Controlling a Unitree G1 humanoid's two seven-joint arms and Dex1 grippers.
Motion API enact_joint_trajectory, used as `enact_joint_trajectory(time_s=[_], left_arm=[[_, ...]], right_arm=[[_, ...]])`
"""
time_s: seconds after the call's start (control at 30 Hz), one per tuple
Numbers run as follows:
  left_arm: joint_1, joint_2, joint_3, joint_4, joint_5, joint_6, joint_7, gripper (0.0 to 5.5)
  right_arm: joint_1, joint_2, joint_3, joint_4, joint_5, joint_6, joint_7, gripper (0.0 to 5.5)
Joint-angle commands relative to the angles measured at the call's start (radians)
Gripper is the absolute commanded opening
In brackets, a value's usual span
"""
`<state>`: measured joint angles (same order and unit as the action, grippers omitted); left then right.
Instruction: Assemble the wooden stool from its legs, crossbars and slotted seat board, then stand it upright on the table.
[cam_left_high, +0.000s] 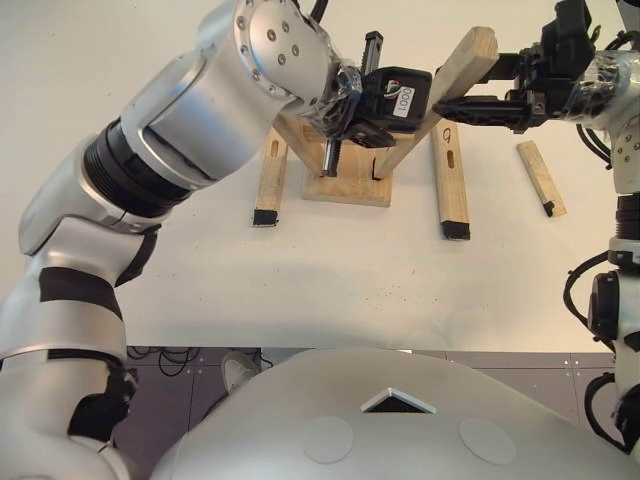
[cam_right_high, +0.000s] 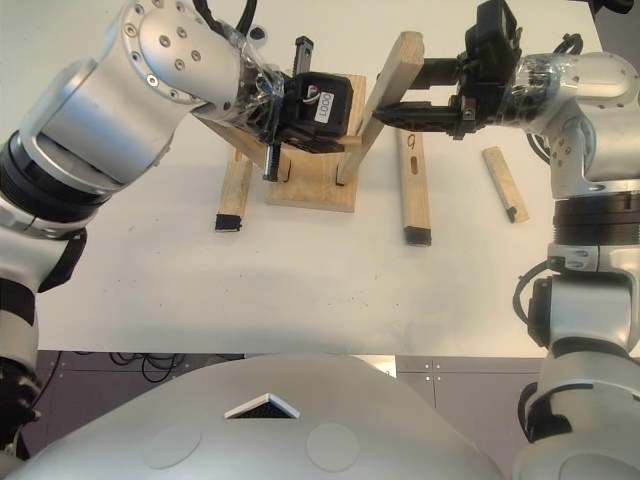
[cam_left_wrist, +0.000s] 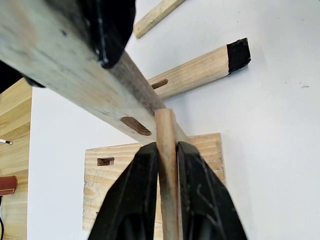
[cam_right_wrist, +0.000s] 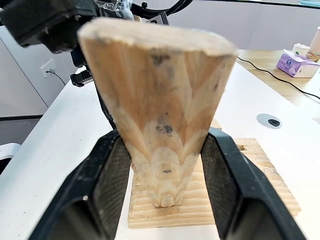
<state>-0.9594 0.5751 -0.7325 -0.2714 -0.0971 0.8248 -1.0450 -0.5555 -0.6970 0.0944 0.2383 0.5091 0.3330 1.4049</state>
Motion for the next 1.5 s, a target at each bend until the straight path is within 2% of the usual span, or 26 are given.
enact_joint_trajectory(time_s=[0.03,0.33,0.6,0.93,1.2,1.5], left_arm=[[0.082,0.08,0.02,0.02,0.016,0.057,-0.008,0.4],[0.114,0.079,0.092,0.053,0.015,0.074,0.008,0.4],[0.122,0.11,0.165,0.053,-0.014,0.1,-0.008,0.4],[0.123,0.122,0.196,0.083,-0.011,0.101,0.004,0.39],[0.15,0.067,0.115,0.175,0.028,0.06,0.025,0.39],[0.193,0.015,0.027,0.169,0.028,0.067,0.025,0.39]], right_arm=[[0.076,-0.056,0.069,0.037,-0.107,-0.002,0.03,2.02],[0.121,-0.09,0.122,-0.022,-0.114,-0.021,0.043,2.02],[0.13,-0.116,0.169,0.021,-0.18,-0.071,0.028,2.02],[0.145,-0.146,0.204,0.008,-0.185,-0.104,0.026,2.02],[0.163,-0.136,0.22,-0.108,-0.129,-0.062,0.007,2.02],[0.159,-0.098,0.237,-0.16,-0.101,-0.028,-0.047,2.02]])
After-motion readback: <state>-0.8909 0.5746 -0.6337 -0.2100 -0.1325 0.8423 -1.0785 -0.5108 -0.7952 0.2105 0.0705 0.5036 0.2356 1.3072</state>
